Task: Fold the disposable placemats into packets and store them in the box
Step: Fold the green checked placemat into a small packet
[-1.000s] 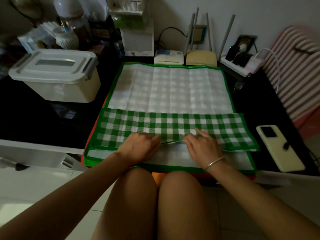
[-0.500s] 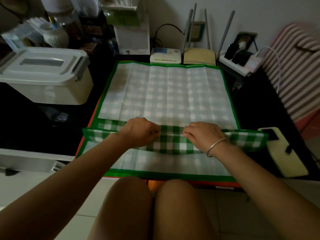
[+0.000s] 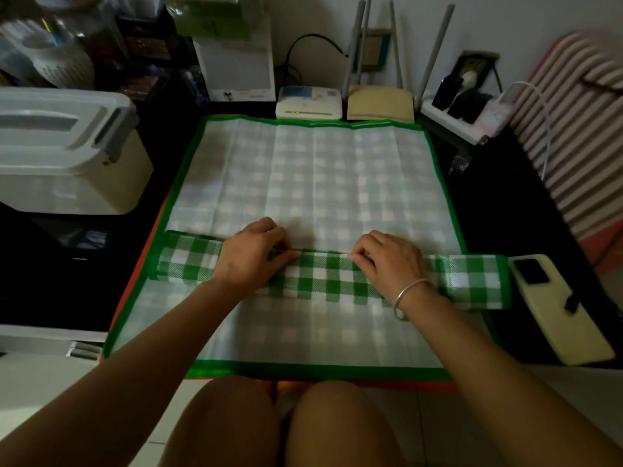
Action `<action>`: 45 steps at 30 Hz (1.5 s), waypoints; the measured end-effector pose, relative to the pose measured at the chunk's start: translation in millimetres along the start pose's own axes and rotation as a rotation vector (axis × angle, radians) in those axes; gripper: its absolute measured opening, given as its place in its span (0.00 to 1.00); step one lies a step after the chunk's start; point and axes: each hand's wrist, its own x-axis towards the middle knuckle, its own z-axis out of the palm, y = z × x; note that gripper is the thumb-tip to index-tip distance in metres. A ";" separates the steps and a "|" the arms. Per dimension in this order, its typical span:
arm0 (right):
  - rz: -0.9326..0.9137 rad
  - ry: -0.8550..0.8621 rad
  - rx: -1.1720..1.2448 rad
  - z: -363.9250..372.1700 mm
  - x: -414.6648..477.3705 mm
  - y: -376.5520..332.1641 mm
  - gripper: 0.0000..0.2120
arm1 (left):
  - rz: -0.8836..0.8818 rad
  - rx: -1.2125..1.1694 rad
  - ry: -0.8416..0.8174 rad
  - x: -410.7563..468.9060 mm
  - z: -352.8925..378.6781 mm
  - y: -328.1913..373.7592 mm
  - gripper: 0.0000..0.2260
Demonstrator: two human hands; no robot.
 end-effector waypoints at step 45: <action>0.053 -0.186 -0.189 32.2 -17.8 -37.2 0.26 | -0.018 0.329 -0.141 -9.5 13.3 44.6 0.27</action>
